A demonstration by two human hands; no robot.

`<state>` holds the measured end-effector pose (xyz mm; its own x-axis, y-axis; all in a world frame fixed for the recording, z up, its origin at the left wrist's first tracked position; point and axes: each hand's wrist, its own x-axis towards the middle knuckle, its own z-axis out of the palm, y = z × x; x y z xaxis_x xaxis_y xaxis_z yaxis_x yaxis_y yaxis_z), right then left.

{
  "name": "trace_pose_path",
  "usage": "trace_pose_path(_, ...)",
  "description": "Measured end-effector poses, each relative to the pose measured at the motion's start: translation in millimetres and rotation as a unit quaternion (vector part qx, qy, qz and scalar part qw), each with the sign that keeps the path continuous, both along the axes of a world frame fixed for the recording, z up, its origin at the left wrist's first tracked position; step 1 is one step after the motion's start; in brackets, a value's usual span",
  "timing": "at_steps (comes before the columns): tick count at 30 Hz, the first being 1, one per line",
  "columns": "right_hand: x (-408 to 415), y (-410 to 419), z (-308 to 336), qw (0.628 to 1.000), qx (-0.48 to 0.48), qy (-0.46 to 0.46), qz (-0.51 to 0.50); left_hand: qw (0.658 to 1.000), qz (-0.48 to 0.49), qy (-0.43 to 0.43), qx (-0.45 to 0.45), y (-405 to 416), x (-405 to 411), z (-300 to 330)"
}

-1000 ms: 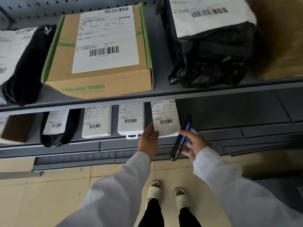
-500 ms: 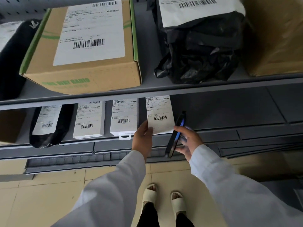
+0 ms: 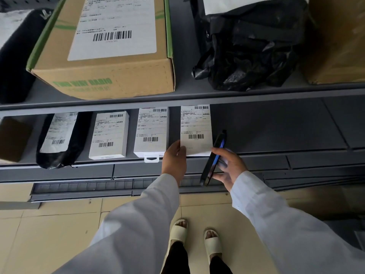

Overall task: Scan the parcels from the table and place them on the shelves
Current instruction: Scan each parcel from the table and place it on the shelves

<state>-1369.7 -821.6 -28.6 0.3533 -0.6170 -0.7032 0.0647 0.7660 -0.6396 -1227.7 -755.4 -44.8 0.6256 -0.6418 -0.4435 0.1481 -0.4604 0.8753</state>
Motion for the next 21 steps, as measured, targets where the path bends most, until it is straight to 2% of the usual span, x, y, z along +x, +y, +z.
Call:
trace_pose_path(6, 1.1, -2.0, -0.9, 1.000, -0.010, 0.002, 0.004, 0.999, 0.013, 0.042, -0.001, -3.4, 3.4, 1.1)
trace_pose_path(15, 4.5, -4.8, 1.9, 1.000, -0.014, 0.022, 0.005, 0.999, 0.012, 0.053, -0.002, -3.4, 8.7, 0.6)
trace_pose_path(21, -3.9, 5.6, 7.9, 0.999, -0.016, 0.028, -0.017, 1.000, 0.002, 0.018, -0.012, 5.5, 1.7, 14.6)
